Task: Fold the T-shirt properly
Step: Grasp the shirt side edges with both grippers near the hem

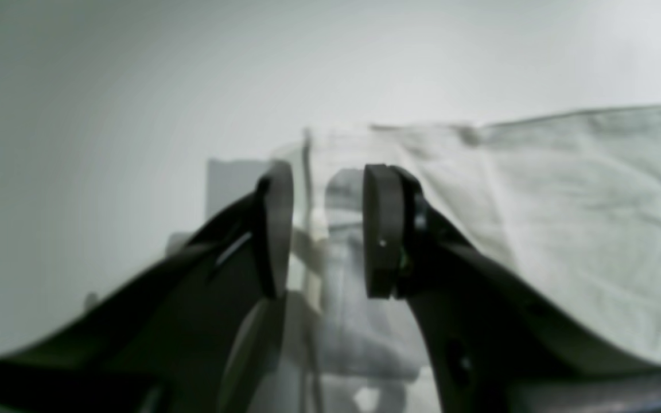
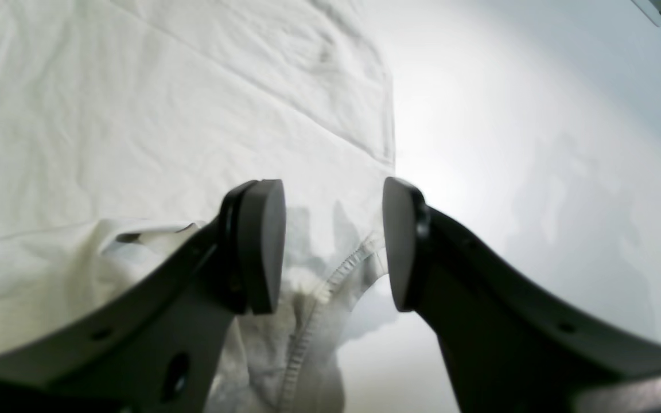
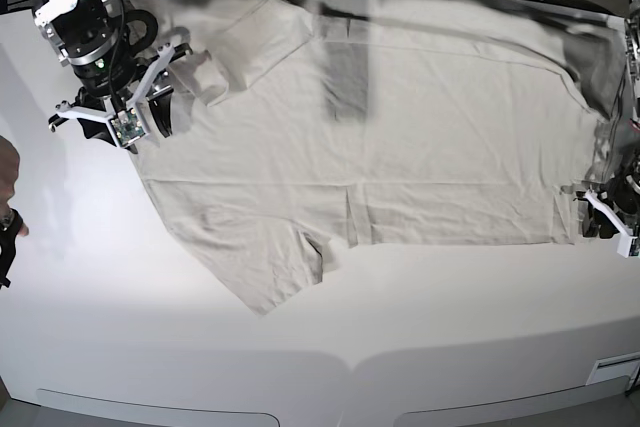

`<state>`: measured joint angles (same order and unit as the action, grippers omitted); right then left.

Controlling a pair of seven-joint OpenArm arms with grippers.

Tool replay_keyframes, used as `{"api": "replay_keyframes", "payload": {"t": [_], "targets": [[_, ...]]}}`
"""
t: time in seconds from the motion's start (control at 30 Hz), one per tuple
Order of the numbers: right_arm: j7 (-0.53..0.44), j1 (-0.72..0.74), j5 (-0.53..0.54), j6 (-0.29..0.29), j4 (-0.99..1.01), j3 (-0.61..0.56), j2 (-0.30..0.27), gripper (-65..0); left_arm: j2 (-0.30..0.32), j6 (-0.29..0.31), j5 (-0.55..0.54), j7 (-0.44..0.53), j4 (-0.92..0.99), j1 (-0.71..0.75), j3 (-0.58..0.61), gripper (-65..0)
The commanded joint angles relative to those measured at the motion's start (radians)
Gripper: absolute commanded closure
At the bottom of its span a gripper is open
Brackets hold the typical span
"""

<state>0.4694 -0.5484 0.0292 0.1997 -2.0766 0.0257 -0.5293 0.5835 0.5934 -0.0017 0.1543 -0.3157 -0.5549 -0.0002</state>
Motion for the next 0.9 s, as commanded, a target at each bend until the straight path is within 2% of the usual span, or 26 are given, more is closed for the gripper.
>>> {"api": "replay_keyframes", "payload": {"t": [0.0,0.17,0.27,0.33,0.6,0.67,0.73,0.87], "targets": [[-0.017,0.003,-0.003,-0.005,-0.018,0.007,-0.011,-27.5,0.017,-0.002,0.003,0.014,-0.01,-0.027,-0.005,-20.5],[-0.008,0.002,-0.004,-0.005,-0.018,0.007,-0.014,-27.5,0.01,-0.004,0.006,0.001,-0.004,-0.027,-0.005,-20.5],[-0.008,0.002,-0.019,-0.005,-0.018,0.007,-0.014,-27.5,0.013,-0.064,0.006,0.021,0.019,-0.027,-0.005,-20.4],[-0.009,0.003,-0.023,-0.005,-0.018,0.007,-0.014,-27.5,0.013,-0.077,0.006,0.032,0.041,-0.027,-0.005,-20.4],[-0.01,0.003,-0.023,-0.005,-0.018,0.007,-0.019,-27.5,0.012,-0.076,0.002,0.056,0.087,-0.027,-0.005,-20.4],[-0.01,0.003,-0.023,-0.005,-0.018,0.007,-0.019,-27.5,0.01,-0.053,0.002,0.056,0.087,-0.027,-0.005,-20.4],[-0.01,0.003,-0.023,-0.005,-0.018,0.007,-0.019,-27.5,-0.001,-0.026,0.002,0.056,0.087,-0.027,-0.005,-20.4],[-0.009,0.003,-0.023,-0.005,-0.018,0.007,-0.019,-27.5,-0.038,-0.025,0.003,0.048,0.087,-0.027,-0.005,-20.0]]}}
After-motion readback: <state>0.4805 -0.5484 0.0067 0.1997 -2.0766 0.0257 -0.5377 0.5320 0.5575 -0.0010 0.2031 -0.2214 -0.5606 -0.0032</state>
